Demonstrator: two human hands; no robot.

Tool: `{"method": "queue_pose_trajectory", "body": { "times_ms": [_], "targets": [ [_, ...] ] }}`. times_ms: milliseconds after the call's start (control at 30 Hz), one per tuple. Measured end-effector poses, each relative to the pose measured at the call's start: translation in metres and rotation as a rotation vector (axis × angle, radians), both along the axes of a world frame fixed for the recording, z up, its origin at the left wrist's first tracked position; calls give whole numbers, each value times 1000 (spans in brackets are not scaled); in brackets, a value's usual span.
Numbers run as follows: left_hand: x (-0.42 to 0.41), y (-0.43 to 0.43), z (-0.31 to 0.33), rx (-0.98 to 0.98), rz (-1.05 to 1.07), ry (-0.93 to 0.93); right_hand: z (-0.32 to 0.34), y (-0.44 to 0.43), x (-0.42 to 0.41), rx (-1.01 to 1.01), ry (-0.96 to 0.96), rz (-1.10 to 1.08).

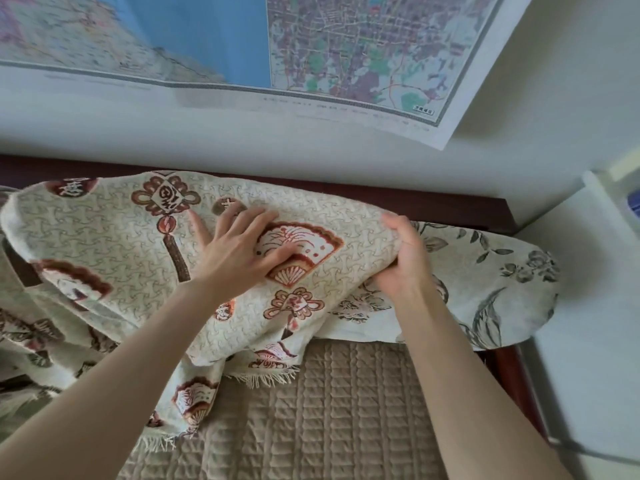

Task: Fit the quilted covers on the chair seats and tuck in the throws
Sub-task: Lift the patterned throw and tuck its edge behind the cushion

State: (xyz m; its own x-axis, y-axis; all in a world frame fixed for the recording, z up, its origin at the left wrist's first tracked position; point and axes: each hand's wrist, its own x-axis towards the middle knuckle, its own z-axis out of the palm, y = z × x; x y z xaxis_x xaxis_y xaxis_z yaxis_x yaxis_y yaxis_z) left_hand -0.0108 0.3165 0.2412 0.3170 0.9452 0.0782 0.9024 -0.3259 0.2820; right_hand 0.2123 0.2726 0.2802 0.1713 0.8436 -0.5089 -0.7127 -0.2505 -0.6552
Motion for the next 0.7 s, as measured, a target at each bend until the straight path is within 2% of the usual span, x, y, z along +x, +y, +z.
{"method": "queue_pose_trajectory", "body": {
  "times_ms": [133,200,300,367,700],
  "targets": [
    [31,-4,5,-10,-40,-21,7,-12,42,19,46,-173],
    [40,-5,3,-2,-33,-1,7,-19,55,-75,30,-94],
    [51,-4,1,1,-41,38,5,-20,66,-285,7,162],
    [58,-7,0,5,-61,65,4,-18,68,-334,30,223],
    [108,-17,6,-3,-131,10,9,-5,122,41,20,-97]
  ]
}}
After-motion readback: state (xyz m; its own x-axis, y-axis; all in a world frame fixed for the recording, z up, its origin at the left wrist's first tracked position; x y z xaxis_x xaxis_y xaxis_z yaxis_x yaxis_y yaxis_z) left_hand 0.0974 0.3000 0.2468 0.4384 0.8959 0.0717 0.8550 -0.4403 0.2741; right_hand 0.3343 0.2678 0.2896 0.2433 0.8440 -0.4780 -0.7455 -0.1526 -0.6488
